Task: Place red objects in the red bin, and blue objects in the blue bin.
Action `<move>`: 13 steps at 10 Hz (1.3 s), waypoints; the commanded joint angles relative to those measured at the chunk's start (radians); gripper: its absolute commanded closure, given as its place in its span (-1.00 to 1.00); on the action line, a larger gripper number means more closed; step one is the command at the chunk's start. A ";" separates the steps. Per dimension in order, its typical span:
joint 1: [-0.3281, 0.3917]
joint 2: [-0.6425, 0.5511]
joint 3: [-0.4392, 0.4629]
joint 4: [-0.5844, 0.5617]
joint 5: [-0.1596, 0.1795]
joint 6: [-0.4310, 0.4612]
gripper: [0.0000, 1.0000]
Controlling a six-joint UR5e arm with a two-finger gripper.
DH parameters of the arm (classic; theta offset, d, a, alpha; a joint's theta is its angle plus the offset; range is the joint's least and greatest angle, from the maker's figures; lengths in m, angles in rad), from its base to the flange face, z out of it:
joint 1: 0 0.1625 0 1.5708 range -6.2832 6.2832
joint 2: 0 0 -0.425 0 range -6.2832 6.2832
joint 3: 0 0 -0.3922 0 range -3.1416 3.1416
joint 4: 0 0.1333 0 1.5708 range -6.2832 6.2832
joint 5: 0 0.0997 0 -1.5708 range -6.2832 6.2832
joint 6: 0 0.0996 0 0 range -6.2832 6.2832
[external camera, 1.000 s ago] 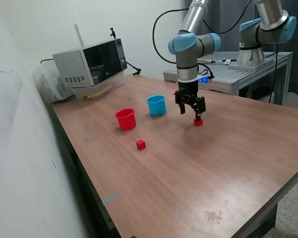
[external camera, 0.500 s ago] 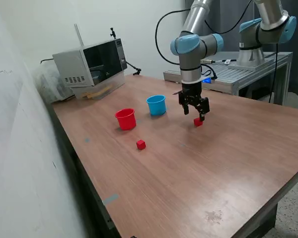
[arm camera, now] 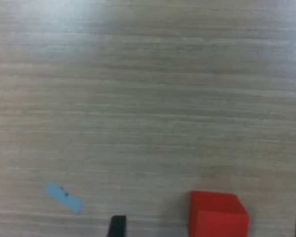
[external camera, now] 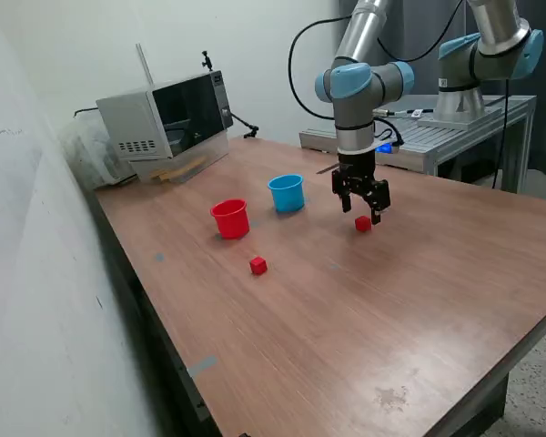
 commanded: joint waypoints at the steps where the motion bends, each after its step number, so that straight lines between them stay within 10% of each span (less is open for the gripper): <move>1: 0.007 0.008 -0.005 -0.002 0.003 0.000 1.00; 13: -0.020 -0.263 -0.106 0.144 -0.003 -0.051 1.00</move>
